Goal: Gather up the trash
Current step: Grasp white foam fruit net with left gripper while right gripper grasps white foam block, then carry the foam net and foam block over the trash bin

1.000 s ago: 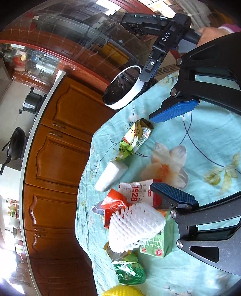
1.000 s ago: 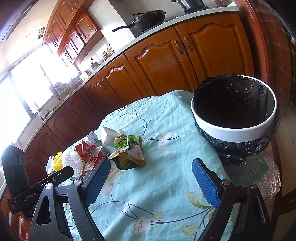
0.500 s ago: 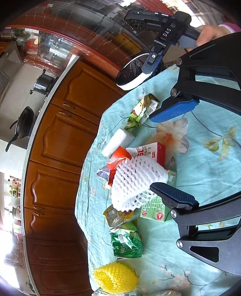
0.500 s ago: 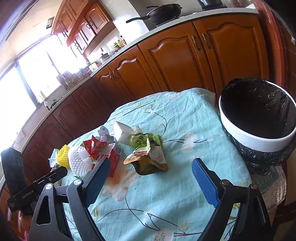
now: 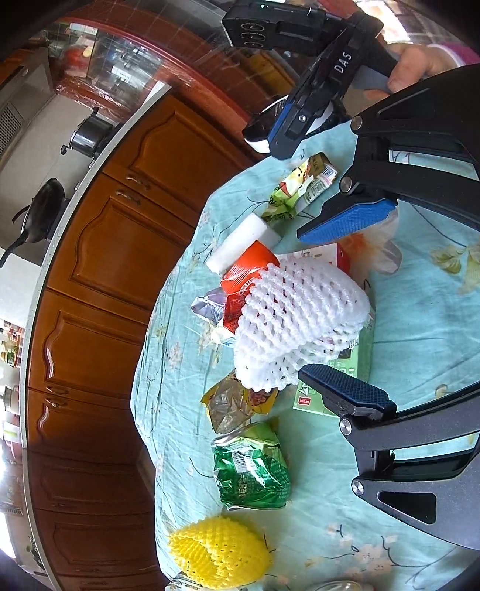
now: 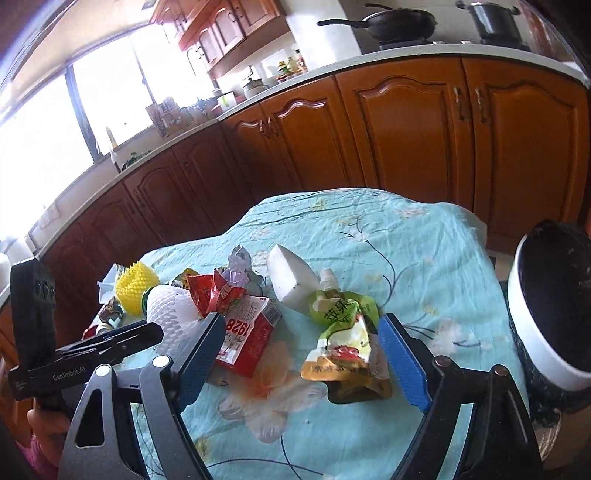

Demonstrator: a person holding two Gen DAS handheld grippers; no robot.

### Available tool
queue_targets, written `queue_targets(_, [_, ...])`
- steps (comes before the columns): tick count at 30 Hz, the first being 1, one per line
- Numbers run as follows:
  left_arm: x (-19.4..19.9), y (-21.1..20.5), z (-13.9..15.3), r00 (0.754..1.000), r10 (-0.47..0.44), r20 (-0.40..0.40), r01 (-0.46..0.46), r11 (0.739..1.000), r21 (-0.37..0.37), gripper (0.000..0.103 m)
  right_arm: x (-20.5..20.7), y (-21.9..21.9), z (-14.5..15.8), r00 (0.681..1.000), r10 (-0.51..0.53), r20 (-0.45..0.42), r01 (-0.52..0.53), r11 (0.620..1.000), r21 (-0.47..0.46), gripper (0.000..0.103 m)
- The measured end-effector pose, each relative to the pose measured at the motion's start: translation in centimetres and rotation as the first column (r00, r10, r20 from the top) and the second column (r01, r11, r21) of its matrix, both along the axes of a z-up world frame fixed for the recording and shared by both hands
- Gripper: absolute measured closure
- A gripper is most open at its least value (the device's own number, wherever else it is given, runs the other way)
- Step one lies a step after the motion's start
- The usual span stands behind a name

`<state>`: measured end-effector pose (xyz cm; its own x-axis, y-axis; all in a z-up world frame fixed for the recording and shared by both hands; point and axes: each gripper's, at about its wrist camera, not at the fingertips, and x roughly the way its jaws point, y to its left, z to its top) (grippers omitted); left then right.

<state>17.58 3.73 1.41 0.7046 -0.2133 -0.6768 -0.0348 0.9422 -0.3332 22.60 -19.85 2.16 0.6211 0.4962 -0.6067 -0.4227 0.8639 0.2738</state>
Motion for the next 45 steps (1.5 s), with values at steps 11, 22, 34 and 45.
queue_targets(11, [1.2, 0.8, -0.9, 0.999, -0.021, -0.024, 0.02, 0.999, -0.031, 0.037, 4.9, 7.0, -2.9, 0.984, 0.176, -0.041, -0.181, 0.949, -0.259, 0.044])
queue_targets(22, [0.4, -0.2, 0.5, 0.996, -0.088, 0.019, 0.089, 0.996, -0.025, 0.087, 6.1, 5.9, -3.3, 0.993, 0.119, -0.024, -0.122, 0.963, -0.24, 0.076])
queue_targets(34, [-0.1, -3.0, 3.4, 0.981, -0.167, 0.101, 0.17, 0.985, -0.015, 0.088, 2.2, 0.5, 0.7, 0.999, 0.021, 0.026, -0.02, 1.0, -0.005, 0.076])
queue_targets(45, [0.9, -8.1, 3.5, 0.957, -0.273, 0.098, 0.274, 0.962, -0.002, 0.088, -1.2, -4.8, 0.8, 0.996, -0.085, 0.019, 0.084, 0.995, 0.052, 0.076])
